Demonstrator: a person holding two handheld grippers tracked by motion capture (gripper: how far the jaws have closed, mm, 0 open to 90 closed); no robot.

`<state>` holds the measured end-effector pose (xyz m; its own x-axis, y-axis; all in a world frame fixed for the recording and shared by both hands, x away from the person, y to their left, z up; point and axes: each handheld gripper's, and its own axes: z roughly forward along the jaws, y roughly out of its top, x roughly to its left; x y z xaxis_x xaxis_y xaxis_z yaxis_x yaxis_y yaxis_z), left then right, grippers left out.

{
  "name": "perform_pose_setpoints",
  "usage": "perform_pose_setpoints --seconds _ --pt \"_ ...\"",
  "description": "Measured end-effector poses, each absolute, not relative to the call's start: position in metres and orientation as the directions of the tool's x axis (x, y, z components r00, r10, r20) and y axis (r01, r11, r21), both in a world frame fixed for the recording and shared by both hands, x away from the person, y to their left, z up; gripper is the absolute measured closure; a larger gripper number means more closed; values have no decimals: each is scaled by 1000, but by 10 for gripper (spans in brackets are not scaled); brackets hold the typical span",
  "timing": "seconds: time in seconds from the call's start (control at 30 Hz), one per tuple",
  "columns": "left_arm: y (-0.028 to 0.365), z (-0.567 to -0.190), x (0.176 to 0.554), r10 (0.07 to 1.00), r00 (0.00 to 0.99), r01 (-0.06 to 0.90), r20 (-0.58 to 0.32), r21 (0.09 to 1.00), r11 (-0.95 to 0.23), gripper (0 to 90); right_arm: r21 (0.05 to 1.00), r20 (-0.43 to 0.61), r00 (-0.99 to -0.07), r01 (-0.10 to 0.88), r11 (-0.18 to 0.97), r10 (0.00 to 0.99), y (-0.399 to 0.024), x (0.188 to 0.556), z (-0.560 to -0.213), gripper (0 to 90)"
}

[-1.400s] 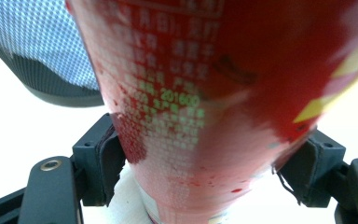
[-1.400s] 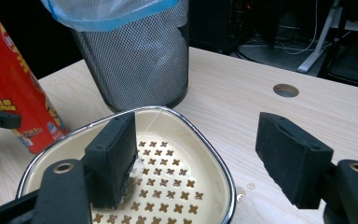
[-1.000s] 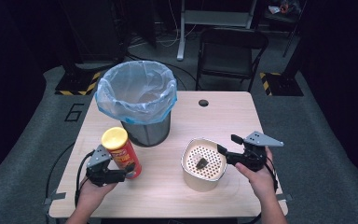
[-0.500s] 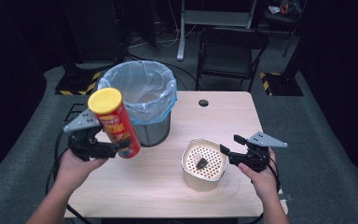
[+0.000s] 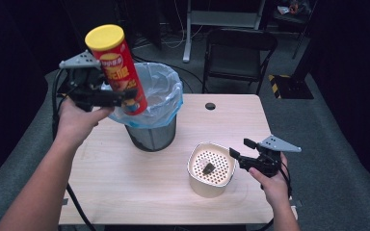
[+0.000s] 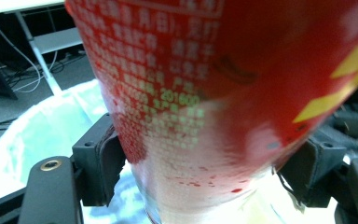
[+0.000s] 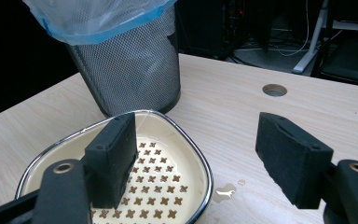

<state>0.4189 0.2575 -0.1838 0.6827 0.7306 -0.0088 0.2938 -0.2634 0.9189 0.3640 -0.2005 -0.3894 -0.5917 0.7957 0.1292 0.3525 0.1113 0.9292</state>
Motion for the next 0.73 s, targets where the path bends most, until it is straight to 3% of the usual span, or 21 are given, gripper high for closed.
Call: perform_pose_setpoints --seconds 0.2,0.33,0.4,0.53,0.73 --pt "252 -208 470 806 591 368 -22 897 -245 236 928 142 -590 359 101 795 -201 364 -390 287" --pt "259 -229 487 845 530 405 -73 897 -176 154 925 150 -594 367 100 790 -200 365 -392 287" --pt "265 -237 487 854 510 404 -106 906 -129 140 925 146 -598 364 105 788 -200 366 -393 288" --pt "273 -241 479 860 504 394 -77 907 -150 145 924 152 -595 369 101 789 -200 366 -394 287" --pt "288 -251 443 839 534 416 -101 896 -157 190 922 141 -598 369 115 789 -201 365 -393 284"
